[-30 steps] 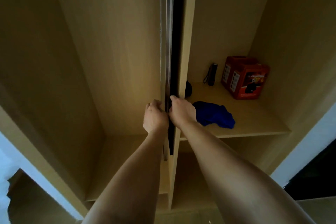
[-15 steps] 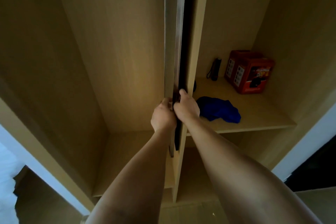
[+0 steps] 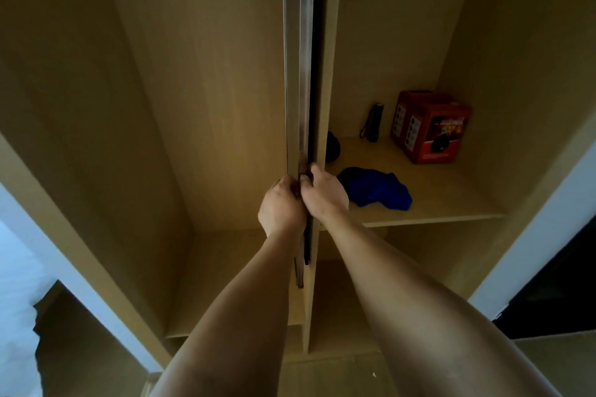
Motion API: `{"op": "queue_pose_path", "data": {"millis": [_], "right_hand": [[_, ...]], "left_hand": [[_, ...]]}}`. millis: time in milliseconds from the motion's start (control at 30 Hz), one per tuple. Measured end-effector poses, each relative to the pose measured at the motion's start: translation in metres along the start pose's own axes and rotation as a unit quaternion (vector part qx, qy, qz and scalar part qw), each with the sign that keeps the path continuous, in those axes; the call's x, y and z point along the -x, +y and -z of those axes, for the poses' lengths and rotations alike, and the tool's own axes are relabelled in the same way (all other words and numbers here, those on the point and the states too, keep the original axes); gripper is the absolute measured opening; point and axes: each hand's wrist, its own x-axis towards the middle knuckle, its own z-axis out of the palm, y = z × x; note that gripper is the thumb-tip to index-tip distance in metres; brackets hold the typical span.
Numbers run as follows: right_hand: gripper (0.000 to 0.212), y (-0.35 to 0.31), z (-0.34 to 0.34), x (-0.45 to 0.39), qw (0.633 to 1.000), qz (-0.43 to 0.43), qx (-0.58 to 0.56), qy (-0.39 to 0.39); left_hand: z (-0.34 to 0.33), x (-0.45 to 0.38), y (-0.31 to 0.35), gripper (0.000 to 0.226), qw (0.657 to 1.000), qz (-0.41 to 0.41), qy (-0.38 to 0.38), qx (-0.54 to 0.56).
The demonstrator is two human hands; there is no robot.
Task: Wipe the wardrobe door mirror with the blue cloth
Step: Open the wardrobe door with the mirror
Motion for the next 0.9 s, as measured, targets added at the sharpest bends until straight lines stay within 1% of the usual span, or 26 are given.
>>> {"op": "queue_pose_path", "data": {"millis": [133,633,900], "right_hand": [[0.029,0.004,0.008,0.017,1.000,0.011,-0.005,-0.007],[0.027,0.017,0.040,0.105,0.997,0.060,-0.033,-0.024],[0.026,0.014,0.047,0.135,0.998,0.044,-0.038,-0.021]], "left_hand": [[0.001,0.017,0.005,0.015,1.000,0.010,0.019,0.009],[0.024,0.108,0.024,0.016,0.996,0.046,0.079,-0.016],[0.042,0.138,0.023,0.014,0.998,0.021,0.057,-0.023]]}}
